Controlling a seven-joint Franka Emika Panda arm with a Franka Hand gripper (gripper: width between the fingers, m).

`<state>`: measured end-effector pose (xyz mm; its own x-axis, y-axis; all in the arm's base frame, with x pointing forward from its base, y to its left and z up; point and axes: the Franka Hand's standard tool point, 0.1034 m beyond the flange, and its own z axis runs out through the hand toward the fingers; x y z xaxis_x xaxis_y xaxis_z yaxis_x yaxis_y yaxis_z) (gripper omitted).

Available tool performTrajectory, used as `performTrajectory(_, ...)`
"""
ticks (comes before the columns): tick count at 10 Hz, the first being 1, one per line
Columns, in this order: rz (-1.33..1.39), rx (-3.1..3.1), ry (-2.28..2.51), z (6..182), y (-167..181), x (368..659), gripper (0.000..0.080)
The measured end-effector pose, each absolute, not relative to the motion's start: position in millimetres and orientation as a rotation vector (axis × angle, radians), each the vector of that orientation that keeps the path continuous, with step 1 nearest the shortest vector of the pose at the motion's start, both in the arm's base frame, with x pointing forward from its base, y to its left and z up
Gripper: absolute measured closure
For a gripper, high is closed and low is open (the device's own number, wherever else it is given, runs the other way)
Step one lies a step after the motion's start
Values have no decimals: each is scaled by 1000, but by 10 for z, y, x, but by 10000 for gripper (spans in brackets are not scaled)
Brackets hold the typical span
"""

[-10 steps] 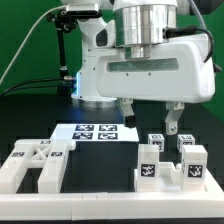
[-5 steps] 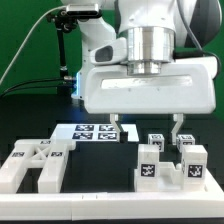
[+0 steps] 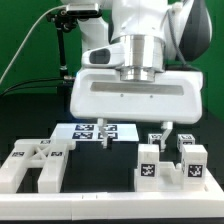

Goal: Assemble chair

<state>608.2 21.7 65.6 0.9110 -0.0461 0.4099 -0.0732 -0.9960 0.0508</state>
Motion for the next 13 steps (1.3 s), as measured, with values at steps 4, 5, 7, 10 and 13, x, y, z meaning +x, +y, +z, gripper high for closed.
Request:
performTrajectory(4,615,3039,-109,383,251,6075,151)
performTrajectory(5,612,3045,-102,328,322,6084,151)
performTrajectory(7,627,3045,-76,172,445,6125,151)
performTrajectory(10,627,3039,-71,81,448,6101,151)
performTrajectory(13,619,3041,-71,76,448,6094,262)
